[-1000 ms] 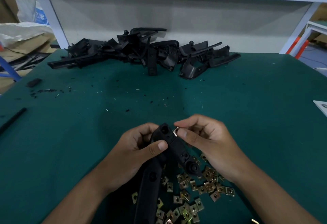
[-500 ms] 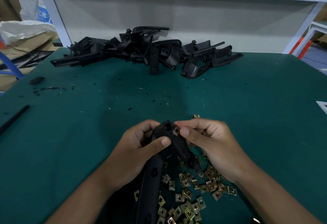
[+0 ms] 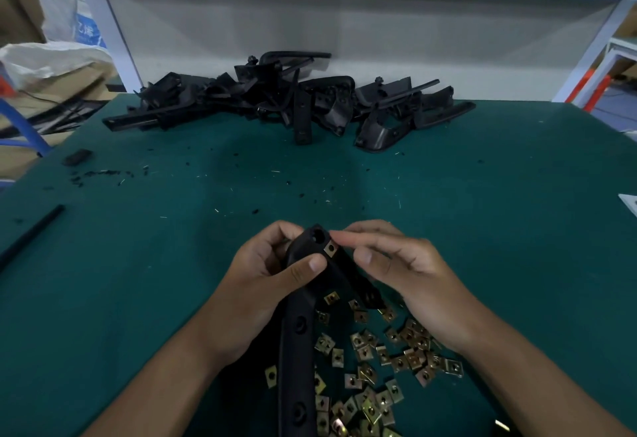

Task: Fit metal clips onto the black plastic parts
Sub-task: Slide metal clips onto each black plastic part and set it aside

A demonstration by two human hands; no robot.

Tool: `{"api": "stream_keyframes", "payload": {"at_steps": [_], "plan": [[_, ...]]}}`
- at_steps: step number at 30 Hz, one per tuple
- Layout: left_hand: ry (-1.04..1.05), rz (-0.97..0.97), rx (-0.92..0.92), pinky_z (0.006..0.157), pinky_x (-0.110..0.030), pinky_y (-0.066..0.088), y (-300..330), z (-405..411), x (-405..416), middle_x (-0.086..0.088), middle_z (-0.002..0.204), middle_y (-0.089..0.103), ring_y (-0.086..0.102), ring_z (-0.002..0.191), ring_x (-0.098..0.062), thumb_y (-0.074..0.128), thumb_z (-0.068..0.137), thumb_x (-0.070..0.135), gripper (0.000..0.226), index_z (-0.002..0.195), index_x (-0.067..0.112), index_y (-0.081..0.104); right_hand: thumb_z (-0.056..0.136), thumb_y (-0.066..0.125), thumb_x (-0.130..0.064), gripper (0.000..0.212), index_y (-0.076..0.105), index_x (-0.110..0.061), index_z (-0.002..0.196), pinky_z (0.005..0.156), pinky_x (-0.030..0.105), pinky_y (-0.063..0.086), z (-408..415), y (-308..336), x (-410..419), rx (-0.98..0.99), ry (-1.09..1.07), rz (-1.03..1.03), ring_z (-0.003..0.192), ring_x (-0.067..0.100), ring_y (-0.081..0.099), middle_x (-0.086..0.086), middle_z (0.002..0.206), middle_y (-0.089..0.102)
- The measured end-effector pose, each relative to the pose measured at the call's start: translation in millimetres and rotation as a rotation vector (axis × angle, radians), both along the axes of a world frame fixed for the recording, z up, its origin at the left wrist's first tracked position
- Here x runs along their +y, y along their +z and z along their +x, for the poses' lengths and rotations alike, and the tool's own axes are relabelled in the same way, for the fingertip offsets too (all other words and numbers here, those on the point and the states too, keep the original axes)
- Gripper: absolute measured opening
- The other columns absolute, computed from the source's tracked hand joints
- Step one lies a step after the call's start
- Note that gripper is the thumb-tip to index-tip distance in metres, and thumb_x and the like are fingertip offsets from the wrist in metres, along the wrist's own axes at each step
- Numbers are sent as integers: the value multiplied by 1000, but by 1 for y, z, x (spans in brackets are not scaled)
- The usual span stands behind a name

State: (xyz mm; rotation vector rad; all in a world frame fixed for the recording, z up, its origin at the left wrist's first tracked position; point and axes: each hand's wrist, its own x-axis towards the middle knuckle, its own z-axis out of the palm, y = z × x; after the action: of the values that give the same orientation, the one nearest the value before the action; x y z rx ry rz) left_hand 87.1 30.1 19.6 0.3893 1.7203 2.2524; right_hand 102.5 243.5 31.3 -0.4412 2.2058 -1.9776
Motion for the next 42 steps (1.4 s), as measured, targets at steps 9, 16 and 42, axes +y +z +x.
{"api": "stream_keyframes", "payload": {"at_steps": [9, 16, 42], "plan": [[-15, 130, -163, 70, -23, 57, 3, -2, -3, -14, 119, 73, 75, 94, -21, 71, 83, 25, 26, 108, 19, 69, 104, 52, -32, 44, 47, -32, 147, 115, 28, 28, -16, -22, 28, 279, -357, 906, 138, 3, 32, -18, 147, 46], [-52, 140, -177, 69, -21, 56, 1, -3, -5, -12, 122, 72, 74, 93, -18, 71, 83, 28, 37, 120, 25, 69, 100, 62, -23, 30, 62, -30, 130, 101, 32, 40, -19, -28, 29, 331, -380, 957, 115, 9, 49, -17, 119, 60], [-71, 262, -220, 74, -26, 57, 1, -4, -4, -23, 124, 68, 72, 103, -29, 70, 89, 22, 12, 99, 18, 64, 78, 78, -55, 19, 70, -46, 92, 77, 10, 36, -16, -2, 52, 159, 160, 810, 96, -3, 58, -29, 96, 68]]}}
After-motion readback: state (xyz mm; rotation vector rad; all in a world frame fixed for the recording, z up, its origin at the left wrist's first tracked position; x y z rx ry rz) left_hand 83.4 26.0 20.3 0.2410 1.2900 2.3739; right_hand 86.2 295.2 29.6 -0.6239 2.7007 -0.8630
